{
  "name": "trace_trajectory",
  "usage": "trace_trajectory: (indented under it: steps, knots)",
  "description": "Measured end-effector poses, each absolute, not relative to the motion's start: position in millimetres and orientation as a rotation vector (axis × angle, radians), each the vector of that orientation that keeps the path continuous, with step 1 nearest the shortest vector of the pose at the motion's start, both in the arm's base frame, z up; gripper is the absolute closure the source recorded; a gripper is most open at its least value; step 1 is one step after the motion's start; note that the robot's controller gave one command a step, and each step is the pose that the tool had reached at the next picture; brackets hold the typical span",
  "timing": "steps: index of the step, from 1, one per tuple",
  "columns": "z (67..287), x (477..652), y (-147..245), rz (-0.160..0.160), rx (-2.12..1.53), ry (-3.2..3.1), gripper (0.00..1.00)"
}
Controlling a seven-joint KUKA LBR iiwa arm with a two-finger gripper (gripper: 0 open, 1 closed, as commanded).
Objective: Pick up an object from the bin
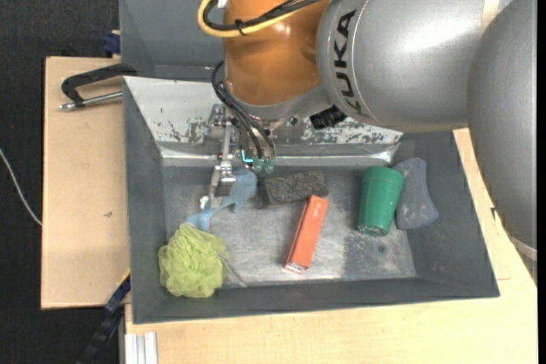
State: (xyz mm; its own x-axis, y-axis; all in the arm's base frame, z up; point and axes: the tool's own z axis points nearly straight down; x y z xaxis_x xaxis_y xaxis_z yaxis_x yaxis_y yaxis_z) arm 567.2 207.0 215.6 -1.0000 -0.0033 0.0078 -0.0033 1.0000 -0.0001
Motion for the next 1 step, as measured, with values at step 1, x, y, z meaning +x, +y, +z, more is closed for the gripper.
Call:
trace_trajectory:
  steps: [1]
  knots:
    - [220.6,569.1,206.0,-0.003,0.002,-3.142,0.0]
